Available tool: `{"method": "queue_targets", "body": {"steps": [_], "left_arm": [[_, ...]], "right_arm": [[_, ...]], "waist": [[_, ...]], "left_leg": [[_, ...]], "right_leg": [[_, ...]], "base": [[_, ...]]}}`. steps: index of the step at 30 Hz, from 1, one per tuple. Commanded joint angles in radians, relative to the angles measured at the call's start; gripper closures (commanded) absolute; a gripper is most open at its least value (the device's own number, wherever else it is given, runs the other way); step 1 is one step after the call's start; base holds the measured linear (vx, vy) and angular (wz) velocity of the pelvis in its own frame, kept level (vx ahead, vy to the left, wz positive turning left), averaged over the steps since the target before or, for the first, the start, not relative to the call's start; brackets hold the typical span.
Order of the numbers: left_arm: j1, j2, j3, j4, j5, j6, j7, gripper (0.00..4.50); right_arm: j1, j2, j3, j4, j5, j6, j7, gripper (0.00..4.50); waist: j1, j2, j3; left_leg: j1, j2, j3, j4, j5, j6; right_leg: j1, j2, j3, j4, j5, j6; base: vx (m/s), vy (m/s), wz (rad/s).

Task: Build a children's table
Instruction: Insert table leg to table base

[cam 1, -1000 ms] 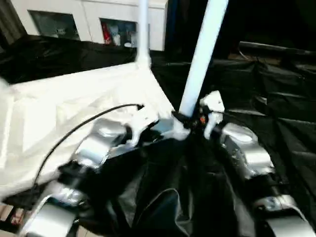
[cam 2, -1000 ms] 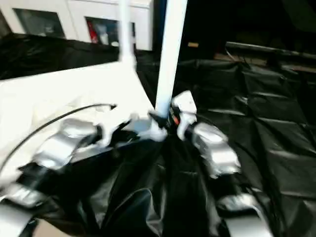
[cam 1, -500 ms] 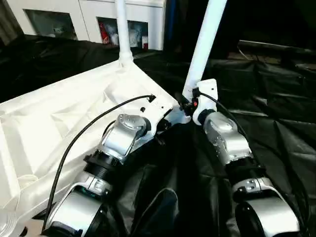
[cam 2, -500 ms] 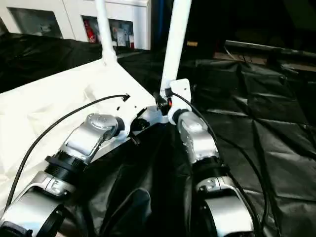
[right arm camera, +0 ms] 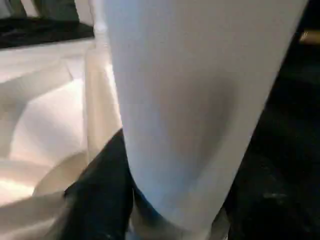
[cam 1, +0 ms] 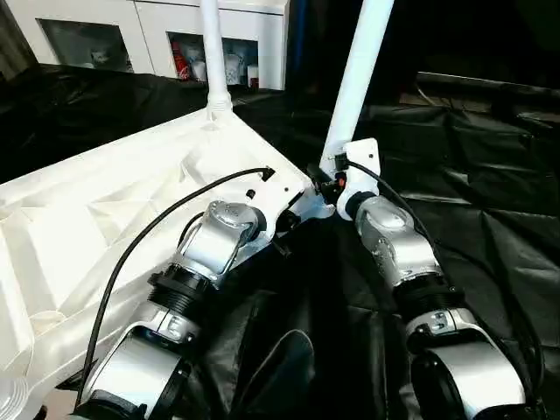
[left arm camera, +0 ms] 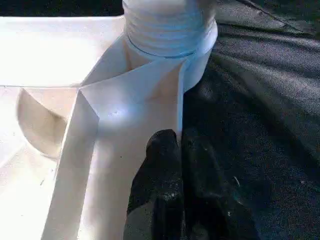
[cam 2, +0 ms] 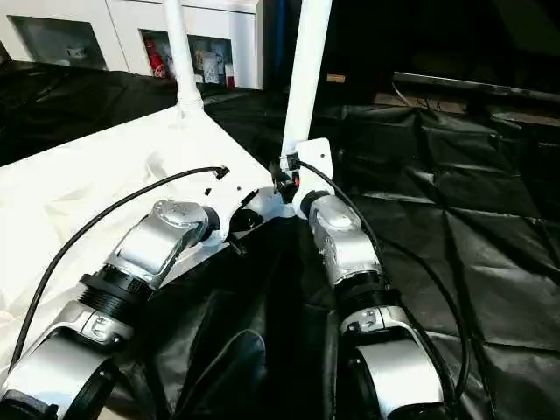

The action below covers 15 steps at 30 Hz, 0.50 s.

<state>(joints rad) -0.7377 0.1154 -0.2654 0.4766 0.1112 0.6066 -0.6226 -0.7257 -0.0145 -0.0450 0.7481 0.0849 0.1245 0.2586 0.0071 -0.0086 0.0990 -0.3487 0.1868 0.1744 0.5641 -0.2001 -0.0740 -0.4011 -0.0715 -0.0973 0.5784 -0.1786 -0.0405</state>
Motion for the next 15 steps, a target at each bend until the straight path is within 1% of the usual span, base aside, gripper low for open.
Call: {"method": "queue_targets", "body": {"steps": [1, 2, 3, 4, 5, 6, 7, 8, 11, 12, 13, 14, 15], "left_arm": [[-0.009, -0.021, -0.022, -0.018, -0.017, -0.036, -0.010, 4.50], [-0.006, -0.018, -0.024, -0.022, -0.020, -0.040, -0.018, 4.50], [-0.005, -0.015, -0.025, -0.023, -0.021, -0.045, -0.023, 4.50], [-0.001, -0.011, -0.026, -0.026, -0.023, -0.052, -0.031, 4.50], [-0.001, -0.010, -0.026, -0.027, -0.023, -0.053, -0.032, 4.50], [0.001, -0.009, -0.026, -0.029, -0.024, -0.054, -0.035, 4.50], [0.002, -0.007, -0.027, -0.032, -0.025, -0.056, -0.039, 4.50], [0.007, -0.001, -0.028, -0.042, -0.026, -0.063, -0.051, 4.50], [0.014, 0.008, -0.030, -0.053, -0.028, -0.072, -0.070, 4.50], [0.018, 0.015, -0.032, -0.060, -0.030, -0.085, -0.084, 4.50], [0.020, 0.017, -0.033, -0.062, -0.031, -0.088, -0.087, 4.50], [0.025, 0.023, -0.035, -0.069, -0.032, -0.092, -0.095, 4.50], [0.034, 0.032, -0.039, -0.082, -0.038, -0.101, -0.115, 4.50]], "right_arm": [[0.051, 0.058, 0.043, 0.089, 0.014, 0.065, 0.052, 1.68], [0.049, 0.056, 0.040, 0.081, 0.017, 0.061, 0.054, 1.55], [0.047, 0.053, 0.037, 0.076, 0.020, 0.060, 0.056, 1.55], [0.043, 0.047, 0.033, 0.067, 0.024, 0.056, 0.061, 1.42], [0.043, 0.046, 0.033, 0.065, 0.023, 0.054, 0.062, 1.42], [0.042, 0.045, 0.032, 0.062, 0.023, 0.053, 0.064, 1.23], [0.041, 0.044, 0.030, 0.059, 0.024, 0.053, 0.067, 1.11], [0.038, 0.038, 0.030, 0.040, 0.025, 0.052, 0.081, 1.02], [0.034, 0.029, 0.032, 0.011, 0.028, 0.056, 0.110, 0.89], [0.034, 0.022, 0.035, -0.017, 0.031, 0.059, 0.124, 0.67], [0.035, 0.020, 0.037, -0.026, 0.032, 0.062, 0.129, 0.58], [0.037, 0.013, 0.040, -0.050, 0.032, 0.065, 0.136, 0.54], [0.040, 0.001, 0.043, -0.087, 0.038, 0.075, 0.153, 0.54]], "waist": [[0.008, 0.017, -0.054], [0.008, 0.018, -0.055], [0.008, 0.017, -0.055], [0.008, 0.018, -0.055], [0.008, 0.017, -0.055], [0.008, 0.017, -0.055], [0.008, 0.020, -0.055], [0.008, 0.020, -0.056], [0.007, 0.019, -0.058], [0.007, 0.021, -0.060], [0.006, 0.021, -0.062], [0.007, 0.020, -0.061], [0.009, 0.021, -0.064]], "left_leg": [[-0.005, 0.048, -0.015, -0.068, -0.181, 0.061], [-0.006, 0.048, -0.015, -0.067, -0.171, 0.063], [-0.005, 0.048, -0.015, -0.067, -0.164, 0.066], [-0.007, 0.047, -0.014, -0.065, -0.150, 0.076], [-0.006, 0.047, -0.014, -0.065, -0.148, 0.078], [-0.007, 0.047, -0.013, -0.064, -0.146, 0.081], [-0.006, 0.048, -0.014, -0.064, -0.143, 0.081], [-0.006, 0.048, -0.014, -0.064, -0.144, 0.082], [-0.008, 0.049, -0.014, -0.063, -0.127, 0.088], [-0.008, 0.048, -0.013, -0.060, -0.105, 0.097], [-0.009, 0.047, -0.013, -0.058, -0.086, 0.105], [-0.009, 0.046, -0.013, -0.058, -0.079, 0.110], [-0.010, 0.046, -0.012, -0.054, -0.054, 0.122]], "right_leg": [[0.051, -0.084, 0.065, -0.072, -0.216, -0.231], [0.052, -0.085, 0.065, -0.069, -0.198, -0.236], [0.052, -0.084, 0.065, -0.068, -0.185, -0.240], [0.055, -0.085, 0.065, -0.066, -0.166, -0.250], [0.054, -0.085, 0.065, -0.066, -0.164, -0.251], [0.056, -0.086, 0.065, -0.066, -0.166, -0.254], [0.055, -0.086, 0.065, -0.066, -0.166, -0.256], [0.056, -0.085, 0.064, -0.065, -0.166, -0.257], [0.059, -0.086, 0.065, -0.061, -0.141, -0.263], [0.060, -0.085, 0.065, -0.057, -0.111, -0.270], [0.062, -0.085, 0.065, -0.052, -0.080, -0.278], [0.062, -0.084, 0.065, -0.052, -0.069, -0.280], [0.065, -0.085, 0.066, -0.046, -0.030, -0.288]], "base": [[0.000, 0.000, 0.00], [0.000, 0.000, 0.00], [0.000, 0.000, 0.00], [0.000, 0.000, 0.00], [0.000, 0.000, 0.00], [0.000, 0.000, 0.00], [0.000, 0.000, 0.00], [0.000, 0.000, 0.00], [0.000, 0.000, 0.00], [0.000, 0.000, 0.00], [0.000, 0.000, 0.00], [0.000, 0.000, 0.00], [0.000, 0.000, 0.00]]}}
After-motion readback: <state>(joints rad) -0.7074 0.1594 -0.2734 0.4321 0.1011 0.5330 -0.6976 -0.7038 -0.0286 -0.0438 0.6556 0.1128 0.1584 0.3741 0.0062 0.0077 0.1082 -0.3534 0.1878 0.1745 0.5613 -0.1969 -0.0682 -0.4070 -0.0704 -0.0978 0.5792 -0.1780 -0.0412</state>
